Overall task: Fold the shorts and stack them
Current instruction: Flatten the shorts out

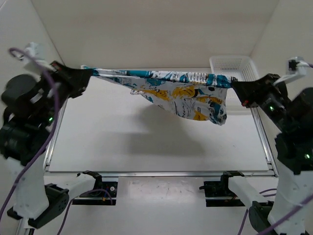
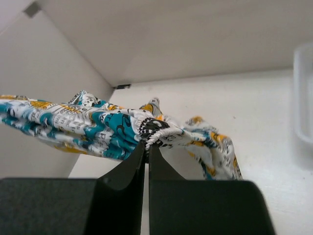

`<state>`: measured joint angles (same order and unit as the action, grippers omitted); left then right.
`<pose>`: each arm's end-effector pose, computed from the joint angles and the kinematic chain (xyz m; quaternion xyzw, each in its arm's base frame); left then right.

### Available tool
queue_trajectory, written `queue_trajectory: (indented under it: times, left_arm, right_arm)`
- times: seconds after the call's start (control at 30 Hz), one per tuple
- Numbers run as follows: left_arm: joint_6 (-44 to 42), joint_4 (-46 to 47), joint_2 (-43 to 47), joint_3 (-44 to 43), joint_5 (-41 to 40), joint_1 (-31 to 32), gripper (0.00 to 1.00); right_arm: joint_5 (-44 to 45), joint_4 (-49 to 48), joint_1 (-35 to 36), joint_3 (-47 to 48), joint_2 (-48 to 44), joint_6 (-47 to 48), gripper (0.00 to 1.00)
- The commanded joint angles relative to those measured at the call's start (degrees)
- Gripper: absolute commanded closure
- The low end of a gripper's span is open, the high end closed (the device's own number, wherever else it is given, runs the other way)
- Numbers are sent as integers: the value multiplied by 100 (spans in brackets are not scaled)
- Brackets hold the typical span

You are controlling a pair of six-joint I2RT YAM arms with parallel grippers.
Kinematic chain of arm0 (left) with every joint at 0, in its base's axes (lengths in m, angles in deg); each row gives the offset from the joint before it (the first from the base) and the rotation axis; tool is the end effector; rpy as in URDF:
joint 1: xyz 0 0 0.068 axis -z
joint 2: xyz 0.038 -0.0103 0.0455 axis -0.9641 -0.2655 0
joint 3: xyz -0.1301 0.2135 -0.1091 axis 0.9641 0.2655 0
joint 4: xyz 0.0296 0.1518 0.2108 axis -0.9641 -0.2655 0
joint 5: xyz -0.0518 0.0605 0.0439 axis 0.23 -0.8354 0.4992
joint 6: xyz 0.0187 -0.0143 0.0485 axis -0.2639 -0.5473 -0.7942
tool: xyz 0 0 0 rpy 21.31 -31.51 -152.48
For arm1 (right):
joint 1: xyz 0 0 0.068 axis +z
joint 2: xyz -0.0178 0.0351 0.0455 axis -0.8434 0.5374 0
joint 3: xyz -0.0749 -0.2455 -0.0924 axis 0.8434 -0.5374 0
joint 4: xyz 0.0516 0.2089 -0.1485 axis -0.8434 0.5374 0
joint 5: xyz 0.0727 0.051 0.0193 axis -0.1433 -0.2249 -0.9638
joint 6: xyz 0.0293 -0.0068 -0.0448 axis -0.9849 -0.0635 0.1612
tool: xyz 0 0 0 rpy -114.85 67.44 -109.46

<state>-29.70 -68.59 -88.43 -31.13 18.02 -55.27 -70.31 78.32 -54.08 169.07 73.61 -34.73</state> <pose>0.1105 -0.0350 0.5700 -0.1377 0.7298 -0.2772 0.6096 0.0971 0.0165 0.5449 0.0307 0.6965 0.2855 0.6576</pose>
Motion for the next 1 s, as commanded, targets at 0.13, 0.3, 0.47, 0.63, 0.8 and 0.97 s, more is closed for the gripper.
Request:
queue_trajectory:
  times: [0.13, 0.3, 0.47, 0.63, 0.8, 0.97]
  left_arm:
    - [-757, -271, 574, -1739, -1097, -123, 90]
    - [-1047, -482, 574, -2856, -1554, -70, 90]
    - [-1249, -430, 355, -2648, -1845, 88, 90]
    - [-1373, -193, -137, -1778, -1960, 88, 90]
    - [-1610, 142, -1373, -978, -1969, -95, 90]
    - [-1488, 492, -2702, -528, -1442, -553, 90]
  right_arm:
    - [-629, 437, 10, 1399, -373, 339, 100]
    - [-885, 490, 132, 2163, -373, 49, 100]
    - [-596, 770, 133, 1929, -320, -13, 100]
    - [300, 790, 133, 351, -320, 171, 100]
    - [680, -25, 133, -1348, 57, 224, 100]
    - [811, -1134, 133, -2913, 1207, 93, 100]
